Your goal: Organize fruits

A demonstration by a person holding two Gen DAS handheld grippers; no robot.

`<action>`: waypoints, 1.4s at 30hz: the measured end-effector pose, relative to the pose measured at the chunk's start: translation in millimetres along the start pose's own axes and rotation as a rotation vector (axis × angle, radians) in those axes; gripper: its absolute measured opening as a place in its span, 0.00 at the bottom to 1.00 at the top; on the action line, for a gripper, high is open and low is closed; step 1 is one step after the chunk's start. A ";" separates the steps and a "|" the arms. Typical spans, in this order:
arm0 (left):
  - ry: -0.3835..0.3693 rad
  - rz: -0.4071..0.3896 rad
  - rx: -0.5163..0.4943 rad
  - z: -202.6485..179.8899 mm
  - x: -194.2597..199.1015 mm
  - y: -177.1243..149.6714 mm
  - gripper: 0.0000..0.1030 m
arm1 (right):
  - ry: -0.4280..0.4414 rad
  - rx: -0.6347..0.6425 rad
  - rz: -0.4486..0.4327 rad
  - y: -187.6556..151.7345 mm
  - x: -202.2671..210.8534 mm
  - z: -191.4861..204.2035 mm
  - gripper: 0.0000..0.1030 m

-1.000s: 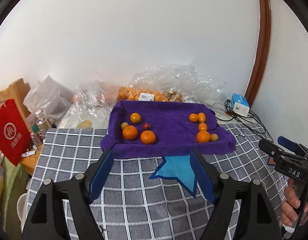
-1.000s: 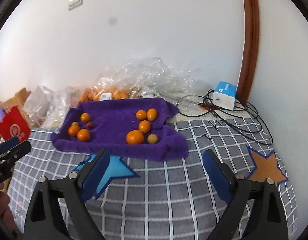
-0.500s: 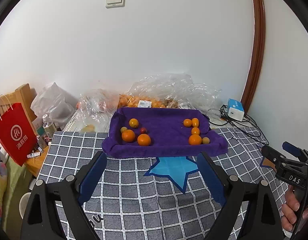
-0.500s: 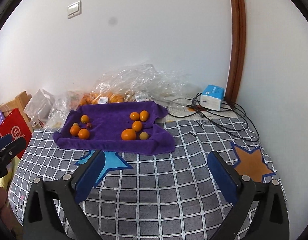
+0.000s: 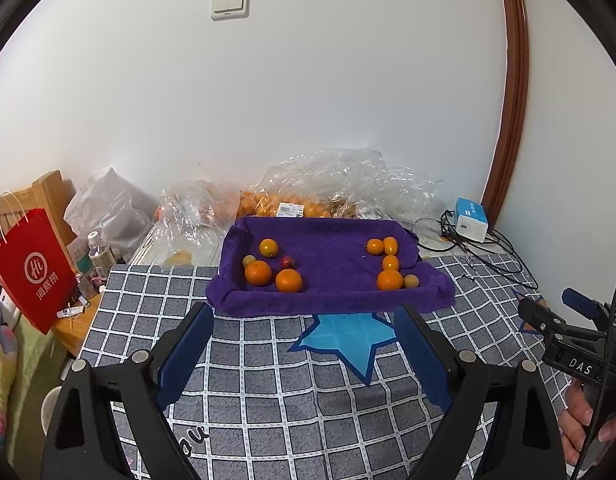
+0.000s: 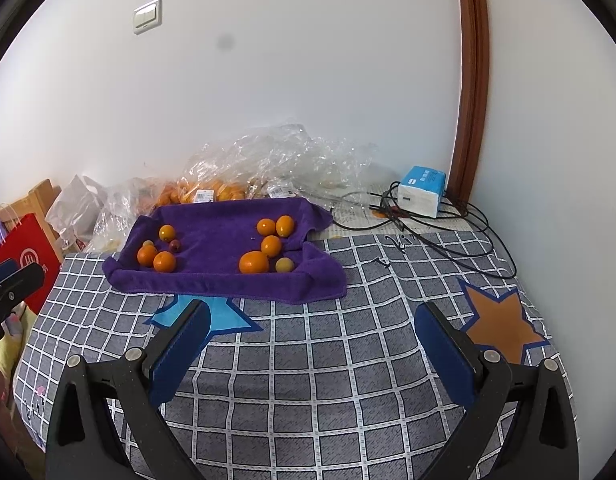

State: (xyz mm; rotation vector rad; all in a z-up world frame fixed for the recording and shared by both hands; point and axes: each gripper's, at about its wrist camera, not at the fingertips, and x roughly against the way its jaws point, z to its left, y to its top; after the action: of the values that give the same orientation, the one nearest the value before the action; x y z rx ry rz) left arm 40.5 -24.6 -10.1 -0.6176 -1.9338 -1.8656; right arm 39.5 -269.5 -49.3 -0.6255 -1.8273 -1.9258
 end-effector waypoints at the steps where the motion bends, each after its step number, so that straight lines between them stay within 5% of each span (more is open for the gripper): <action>1: 0.001 0.000 0.001 0.1 0.0 -0.1 0.89 | 0.000 0.000 -0.001 0.0 0.6 -0.1 0.98; 42: -0.003 0.001 0.001 1.2 2.5 0.2 0.89 | -0.009 0.008 -0.026 0.3 11.5 5.1 0.98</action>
State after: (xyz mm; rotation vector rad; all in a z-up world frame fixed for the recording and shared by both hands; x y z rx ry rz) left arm 38.6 -23.3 -8.6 -0.6214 -1.9356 -1.8634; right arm 30.5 -264.3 -42.2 -0.6121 -1.8567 -1.9339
